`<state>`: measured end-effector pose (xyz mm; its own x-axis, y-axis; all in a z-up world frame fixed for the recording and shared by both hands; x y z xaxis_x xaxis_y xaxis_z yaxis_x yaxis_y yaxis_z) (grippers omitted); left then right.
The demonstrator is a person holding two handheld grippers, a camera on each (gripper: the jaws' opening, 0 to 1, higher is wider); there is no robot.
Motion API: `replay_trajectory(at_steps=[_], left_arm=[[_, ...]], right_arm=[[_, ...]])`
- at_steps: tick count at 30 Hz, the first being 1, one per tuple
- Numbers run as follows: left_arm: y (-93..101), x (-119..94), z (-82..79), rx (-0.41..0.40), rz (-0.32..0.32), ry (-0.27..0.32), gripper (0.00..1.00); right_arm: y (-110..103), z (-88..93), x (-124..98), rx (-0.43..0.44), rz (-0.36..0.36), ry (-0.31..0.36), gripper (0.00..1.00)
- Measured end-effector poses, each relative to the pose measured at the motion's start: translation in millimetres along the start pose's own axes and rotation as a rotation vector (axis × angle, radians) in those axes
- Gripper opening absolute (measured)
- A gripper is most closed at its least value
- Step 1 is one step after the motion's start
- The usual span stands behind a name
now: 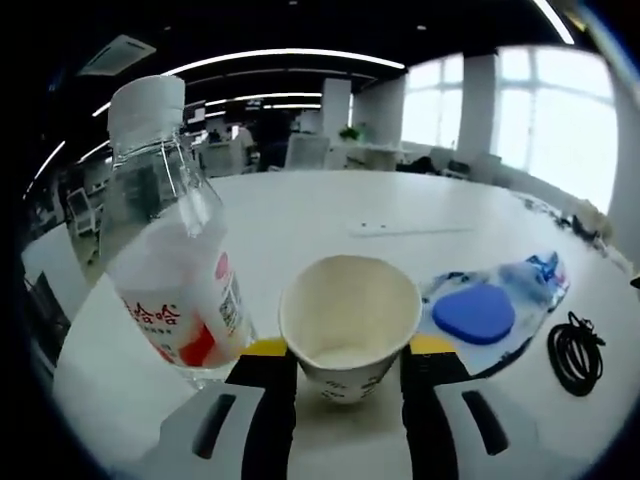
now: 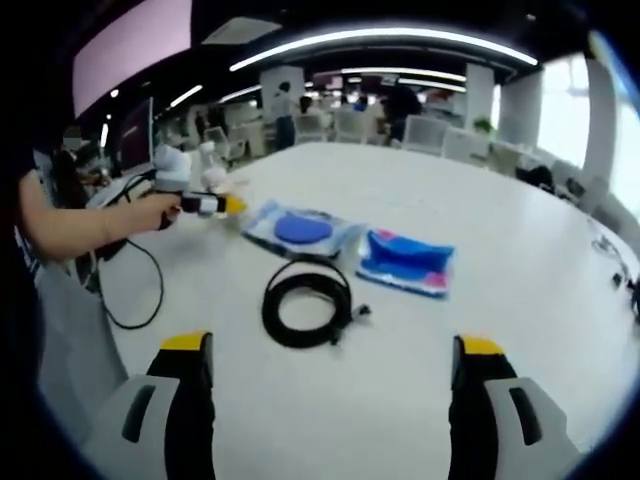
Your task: Arrange the tabletop items into an orderly group along one side of the table until the central work area is clear of visible clutter.
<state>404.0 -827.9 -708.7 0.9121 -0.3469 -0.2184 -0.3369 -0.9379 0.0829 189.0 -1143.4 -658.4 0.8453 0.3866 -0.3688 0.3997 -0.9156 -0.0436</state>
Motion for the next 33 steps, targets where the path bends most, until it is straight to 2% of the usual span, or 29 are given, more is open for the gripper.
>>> replay_trajectory(at_steps=[4, 6, 11, 15, 17, 18, 21, 28, 33], left_arm=[[-0.1, 1, 0.1, 0.007, -0.002, -0.005, 0.39], [-1.3, 3, 2.3, -0.014, -0.012, -0.024, 0.39], [-4.8, 8, 6.6, -0.049, -0.019, -0.027, 0.39], [-4.8, 4, 5.2, -0.007, -0.022, -0.038, 0.4], [-4.8, 5, 4.2, -0.021, -0.011, -0.032, 0.41], [-4.1, 3, 3.8, -0.054, -0.013, -0.033, 0.42], [-4.4, 1, 5.1, -0.06, -0.009, -0.04, 0.45], [3.6, -15, 1.8, -0.05, 0.026, -0.053, 0.5], [15.3, -31, -5.9, -0.03, 0.095, -0.063, 0.59]], right_arm=[[-1, 0.5, 0, -0.001, -0.003, -0.001, 0.97], [-1, 0.7, 0, -0.001, -0.005, -0.001, 0.97], [-3, 0.2, 1, -0.004, -0.013, -0.001, 0.97], [-4, -1.1, 1, -0.006, -0.016, 0.003, 0.97], [-4, -1.7, 1, -0.008, -0.017, 0.004, 0.97], [-4, -2.0, 2, -0.01, -0.017, 0.005, 0.97], [-2, -3.9, 3, -0.012, -0.018, 0.008, 0.97], [-1, -11.3, 4, -0.021, -0.027, 0.021, 0.98], [-4, -20.0, 5, -0.025, -0.041, 0.042, 0.99]])
Point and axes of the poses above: the point that each gripper's makers call its tool centre point, and the gripper's own axes: x roughly forward along the fingers, y roughly to its right, z roughly out of its underside, the point moved 3 cm from there along -x, roughly backward along the fingers, and after that the axes turned 15 degrees about y, right-handed, at the moved point
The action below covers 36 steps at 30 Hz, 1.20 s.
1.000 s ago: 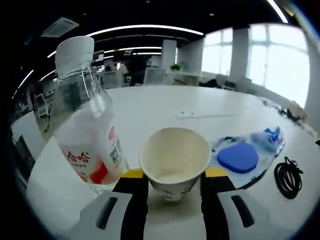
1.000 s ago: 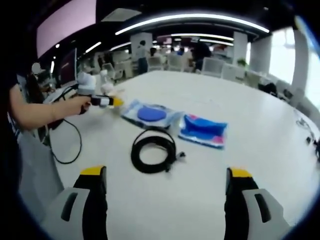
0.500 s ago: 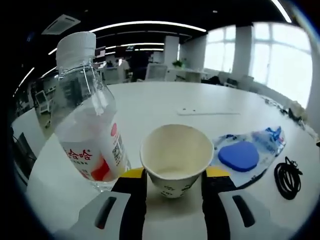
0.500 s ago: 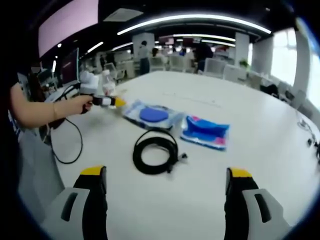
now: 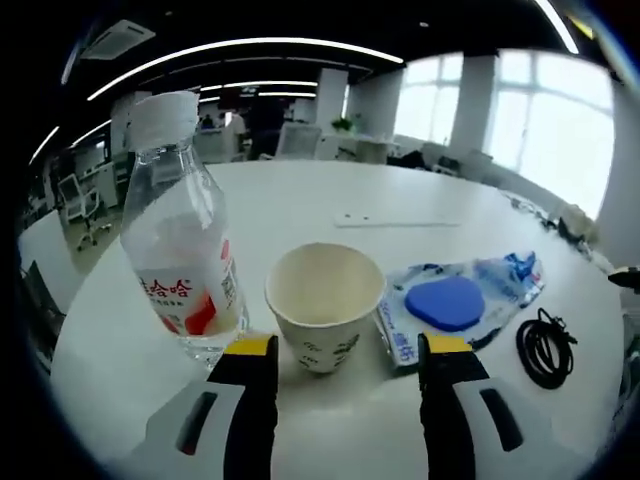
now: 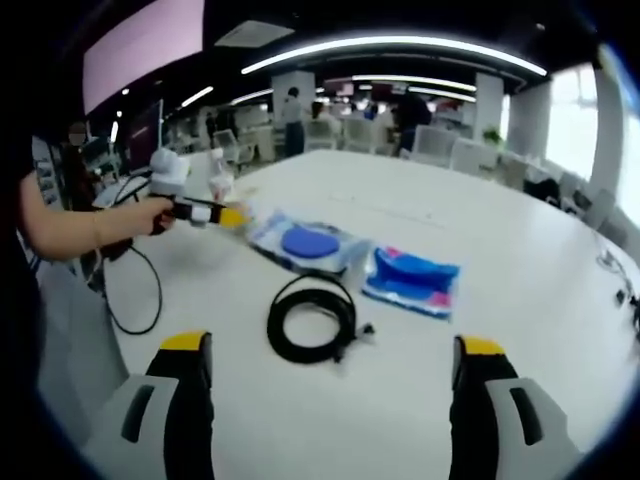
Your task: Arrange the tabletop items into an orderly group along one side of the table until the central work area is clear of visible clutter.
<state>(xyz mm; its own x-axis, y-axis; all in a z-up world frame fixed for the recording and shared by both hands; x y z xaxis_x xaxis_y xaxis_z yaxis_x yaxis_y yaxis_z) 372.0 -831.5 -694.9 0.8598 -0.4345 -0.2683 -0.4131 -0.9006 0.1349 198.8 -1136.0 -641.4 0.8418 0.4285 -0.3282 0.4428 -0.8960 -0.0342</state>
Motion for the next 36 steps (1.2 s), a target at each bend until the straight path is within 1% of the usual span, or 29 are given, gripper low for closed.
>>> replay_trajectory(at_steps=[5, 7, 9, 10, 15, 18, 20, 22, 26, 30, 34, 36], left_arm=[[3.8, -16, -8.6, -0.006, 0.044, 0.008, 0.67], [4.8, -21, -11.4, 0.002, 0.06, 0.01, 0.72], [8.1, -28, -15.2, 0.013, 0.098, 0.013, 0.77], [8.3, -33, -17.5, 0.017, 0.105, 0.014, 0.79], [8.4, -48, -27.5, 0.043, 0.15, 0.027, 0.88], [9.0, -59, -30.3, 0.067, 0.177, 0.015, 0.91], [7.2, -68, -32.4, 0.078, 0.175, 0.008, 0.93], [6.0, -74, -35.5, 0.08, 0.176, 0.017, 0.94], [2.7, -88, -43.0, 0.056, 0.166, 0.034, 0.95], [1.4, -98, -50.4, 0.058, 0.162, 0.043, 0.97], [2.2, -108, -56.2, 0.067, 0.164, 0.047, 0.99], [3.3, -113, -57.7, 0.073, 0.169, 0.047, 0.99]], right_arm=[[-3, -5.7, 0, 0.0, -0.009, 0.01, 1.0], [-5, -7.9, 0, 0.006, -0.015, 0.013, 1.0], [-7, -11.0, -1, 0.005, -0.019, 0.017, 1.0], [-8, -12.4, -1, 0.003, -0.019, 0.018, 1.0], [-13, -20.0, -3, 0.008, -0.025, 0.031, 1.0], [-16, -23.7, -5, -0.004, -0.03, 0.035, 1.0], [-17, -26.9, -7, -0.005, -0.033, 0.041, 1.0], [-18, -29.0, -8, -0.001, -0.036, 0.046, 1.0], [-22, -33.1, -10, -0.007, -0.043, 0.049, 1.0], [-26, -38.4, -13, -0.016, -0.052, 0.055, 1.0], [-26, -37.2, -16, 0.003, -0.047, 0.031, 1.0], [-26, -38.7, -19, -0.015, -0.044, 0.038, 1.0]])
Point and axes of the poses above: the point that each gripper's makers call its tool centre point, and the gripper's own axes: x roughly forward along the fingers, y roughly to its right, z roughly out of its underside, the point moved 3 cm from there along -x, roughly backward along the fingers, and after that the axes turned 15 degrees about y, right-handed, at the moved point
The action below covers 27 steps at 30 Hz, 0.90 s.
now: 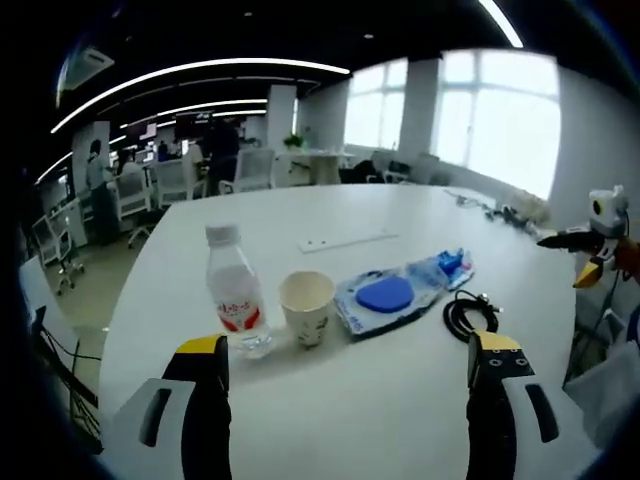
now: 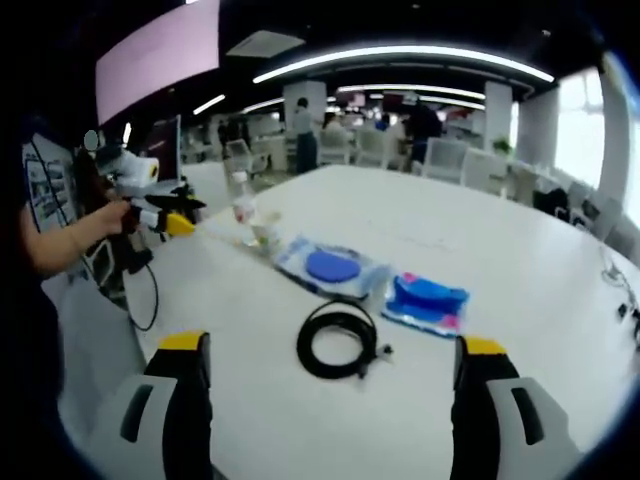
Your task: Arrange the tabletop items into an orderly group along one side of the table until the central work area is clear of visible clutter.
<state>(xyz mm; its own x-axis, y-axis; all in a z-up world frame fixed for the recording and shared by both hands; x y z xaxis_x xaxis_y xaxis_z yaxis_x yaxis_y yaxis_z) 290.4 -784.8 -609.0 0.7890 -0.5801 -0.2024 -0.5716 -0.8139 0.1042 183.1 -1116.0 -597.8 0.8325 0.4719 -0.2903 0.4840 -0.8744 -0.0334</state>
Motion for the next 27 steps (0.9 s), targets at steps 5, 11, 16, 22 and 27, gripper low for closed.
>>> replay_trajectory(at_steps=[5, 11, 16, 22, 27], left_arm=[[1.6, -9, -0.6, 0.009, 0.001, -0.006, 0.99], [4.8, -17, 1.0, 0.011, 0.004, -0.019, 0.99], [7.8, -24, 0.3, 0.0, 0.005, -0.015, 0.99], [9.2, -33, 2.4, -0.003, -0.006, -0.016, 0.99], [8.8, -39, 2.3, 0.006, -0.021, -0.016, 0.99]], right_arm=[[1, -3.3, -7, -0.002, 0.009, 0.012, 1.0], [2, -3.7, -15, -0.005, 0.022, 0.008, 1.0], [1, -3.4, -21, -0.003, 0.031, 0.008, 1.0], [-4, -0.5, -25, -0.002, 0.032, 0.013, 1.0], [-10, 0.7, -24, 0.003, 0.023, 0.03, 1.0]])
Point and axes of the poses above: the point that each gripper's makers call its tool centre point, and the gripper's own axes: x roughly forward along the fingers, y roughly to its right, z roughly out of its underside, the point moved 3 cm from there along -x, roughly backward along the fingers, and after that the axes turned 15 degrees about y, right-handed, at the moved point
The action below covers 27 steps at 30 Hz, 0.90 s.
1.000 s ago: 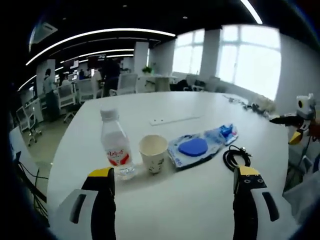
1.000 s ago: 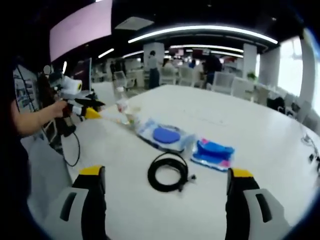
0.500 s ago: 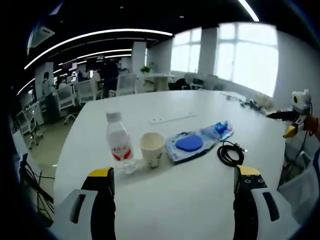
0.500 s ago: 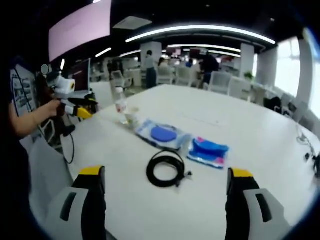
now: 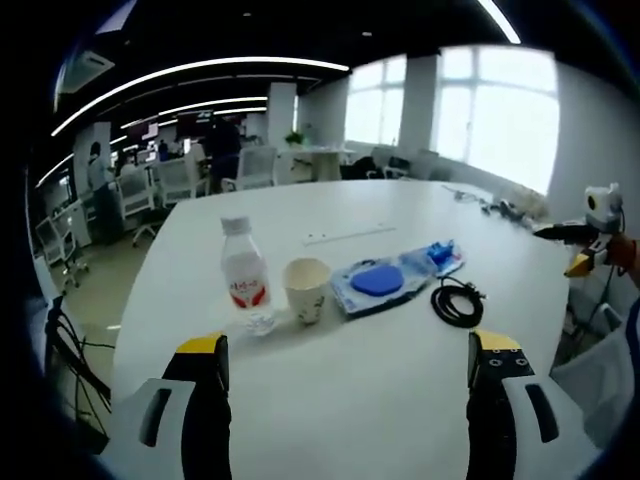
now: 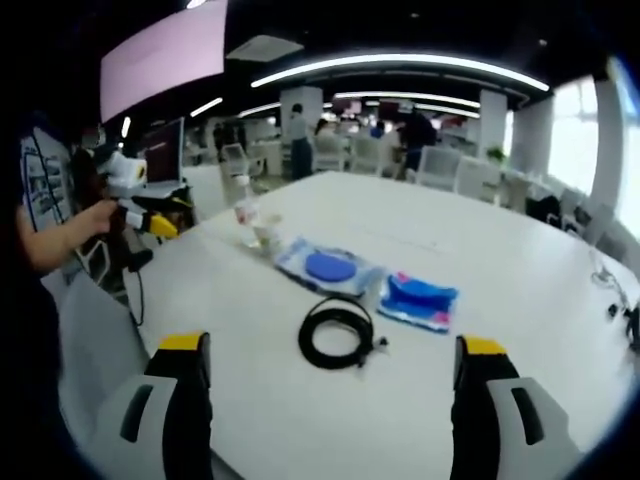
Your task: Arrange the tabletop items into an orderly group along one side of the table until the central work area is clear of visible clutter.
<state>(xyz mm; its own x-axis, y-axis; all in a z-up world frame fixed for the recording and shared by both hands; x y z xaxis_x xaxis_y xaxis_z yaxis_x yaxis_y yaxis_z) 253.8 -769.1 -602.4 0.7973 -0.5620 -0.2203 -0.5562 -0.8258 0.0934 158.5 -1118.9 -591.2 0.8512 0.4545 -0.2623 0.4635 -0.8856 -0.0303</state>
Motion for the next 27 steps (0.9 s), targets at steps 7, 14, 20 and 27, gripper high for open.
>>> replay_trajectory(at_steps=[7, 14, 20, 27], left_arm=[[1.1, -5, -0.4, -0.013, -0.017, 0.009, 0.98], [3.2, -10, 3.6, -0.005, -0.018, 0.005, 0.97], [2.1, -15, 3.8, -0.011, -0.023, 0.014, 0.96], [-2.2, -24, 4.0, 0.013, -0.04, 0.002, 0.96]], right_arm=[[-1, 2.8, -2, -0.004, 0.008, -0.01, 1.0], [-1, 4.4, -7, 0.018, 0.034, 0.003, 1.0], [-1, 7.7, -11, 0.009, 0.047, -0.014, 0.99], [0, 7.4, -12, 0.024, 0.039, -0.004, 0.99]])
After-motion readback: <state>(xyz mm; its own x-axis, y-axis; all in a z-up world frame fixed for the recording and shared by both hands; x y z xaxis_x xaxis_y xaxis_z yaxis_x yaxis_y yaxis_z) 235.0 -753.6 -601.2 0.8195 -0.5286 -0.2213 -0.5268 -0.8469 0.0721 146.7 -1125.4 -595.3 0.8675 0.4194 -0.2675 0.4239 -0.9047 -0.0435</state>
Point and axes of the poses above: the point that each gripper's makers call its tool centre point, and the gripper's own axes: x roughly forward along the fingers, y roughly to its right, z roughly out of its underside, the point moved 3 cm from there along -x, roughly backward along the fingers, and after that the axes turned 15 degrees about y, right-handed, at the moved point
